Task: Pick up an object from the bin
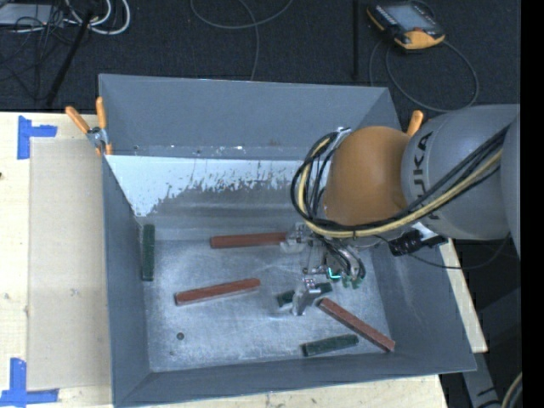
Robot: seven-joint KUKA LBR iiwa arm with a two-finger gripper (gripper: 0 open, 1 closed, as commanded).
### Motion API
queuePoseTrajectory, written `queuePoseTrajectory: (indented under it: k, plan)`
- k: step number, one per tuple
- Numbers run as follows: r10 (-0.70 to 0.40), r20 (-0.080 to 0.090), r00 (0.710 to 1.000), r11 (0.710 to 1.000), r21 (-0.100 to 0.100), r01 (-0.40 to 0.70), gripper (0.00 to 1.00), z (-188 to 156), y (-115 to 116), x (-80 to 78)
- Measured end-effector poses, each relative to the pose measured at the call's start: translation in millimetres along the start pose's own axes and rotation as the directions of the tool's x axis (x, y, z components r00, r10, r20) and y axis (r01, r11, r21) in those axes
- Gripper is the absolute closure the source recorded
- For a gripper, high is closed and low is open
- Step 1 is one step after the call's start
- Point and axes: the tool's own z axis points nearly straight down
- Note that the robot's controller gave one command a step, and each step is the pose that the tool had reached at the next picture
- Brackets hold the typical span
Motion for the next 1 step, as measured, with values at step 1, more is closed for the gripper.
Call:
queuePoseTrajectory:
  k: [1]
  plan:
    - [0.001,0.006,1.000,1.000,0.000,-0.001,0.00,-3.1,-0.1,-1.8]
